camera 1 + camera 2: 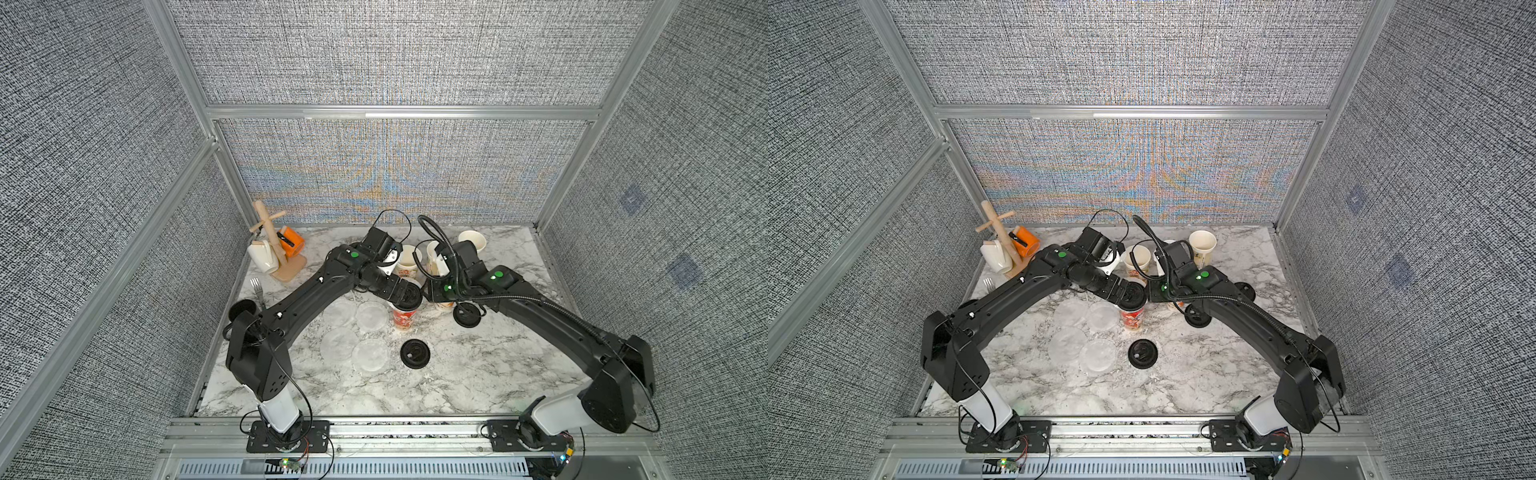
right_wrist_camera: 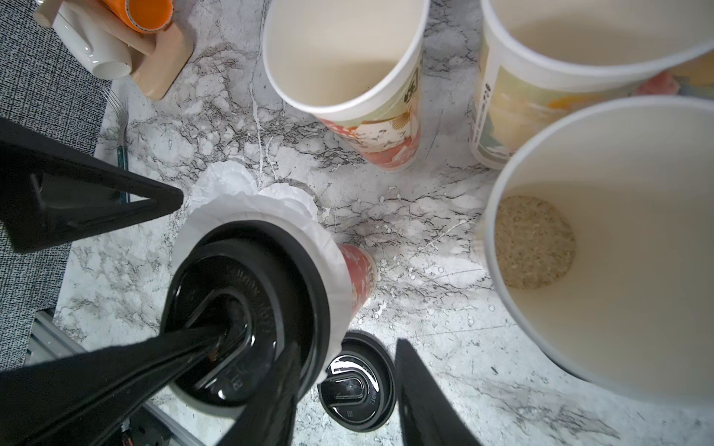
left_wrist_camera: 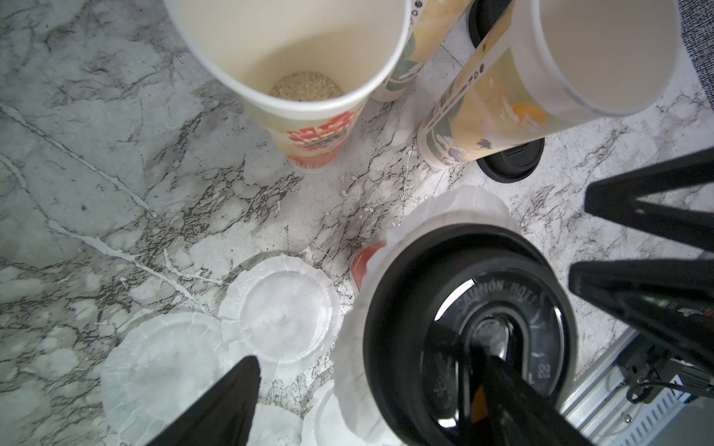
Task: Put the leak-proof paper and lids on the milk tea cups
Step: Secure the cup lid on the cup.
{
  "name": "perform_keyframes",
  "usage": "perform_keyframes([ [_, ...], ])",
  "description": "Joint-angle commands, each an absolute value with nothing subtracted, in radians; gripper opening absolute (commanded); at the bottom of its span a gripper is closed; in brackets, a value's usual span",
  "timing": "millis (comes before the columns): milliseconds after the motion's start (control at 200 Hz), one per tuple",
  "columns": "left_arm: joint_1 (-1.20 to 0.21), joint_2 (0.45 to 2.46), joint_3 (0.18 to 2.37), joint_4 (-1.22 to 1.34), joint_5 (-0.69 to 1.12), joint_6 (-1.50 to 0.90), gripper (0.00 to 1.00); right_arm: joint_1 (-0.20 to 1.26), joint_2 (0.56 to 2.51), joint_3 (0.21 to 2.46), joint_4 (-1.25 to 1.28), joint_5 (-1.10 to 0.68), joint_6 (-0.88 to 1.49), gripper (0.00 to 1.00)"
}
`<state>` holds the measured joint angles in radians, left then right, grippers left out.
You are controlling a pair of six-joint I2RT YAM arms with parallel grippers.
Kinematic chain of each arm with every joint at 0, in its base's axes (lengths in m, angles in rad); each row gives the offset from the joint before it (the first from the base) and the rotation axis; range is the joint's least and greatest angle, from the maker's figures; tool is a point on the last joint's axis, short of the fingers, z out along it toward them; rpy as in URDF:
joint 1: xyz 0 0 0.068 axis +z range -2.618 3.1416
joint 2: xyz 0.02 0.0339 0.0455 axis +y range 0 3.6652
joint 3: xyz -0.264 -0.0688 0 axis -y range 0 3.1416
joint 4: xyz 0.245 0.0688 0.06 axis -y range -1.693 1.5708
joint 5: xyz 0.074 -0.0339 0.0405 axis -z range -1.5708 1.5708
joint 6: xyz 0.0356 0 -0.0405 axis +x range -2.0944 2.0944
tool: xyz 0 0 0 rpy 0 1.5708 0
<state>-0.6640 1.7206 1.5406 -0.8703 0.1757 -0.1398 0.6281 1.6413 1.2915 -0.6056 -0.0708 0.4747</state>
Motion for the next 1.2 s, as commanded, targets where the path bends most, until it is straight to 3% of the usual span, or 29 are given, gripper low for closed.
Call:
perform_keyframes([
  [0, -0.664, 1.743, 1.523, -1.023, 0.081, -0.114, 0.91, 0.631, 1.649, 1.292, -0.574, -0.09, 0.474, 0.43],
  [385, -0.664, 1.737, 1.516, -1.02, 0.083, -0.115, 0.9, 0.656, 1.722, 1.242, -0.578, -0.07, 0.48, 0.33],
  [686, -0.664, 1.729, 1.493, -1.006, 0.084, -0.117, 0.91, 0.657, 1.73, 1.114, -0.552, -0.067, 0.503, 0.31],
  [1196, -0.664, 1.725, 1.479, -0.999, 0.08, -0.121, 0.9, 0.656, 1.641, 1.421, -0.676, -0.019, 0.446, 0.3],
])
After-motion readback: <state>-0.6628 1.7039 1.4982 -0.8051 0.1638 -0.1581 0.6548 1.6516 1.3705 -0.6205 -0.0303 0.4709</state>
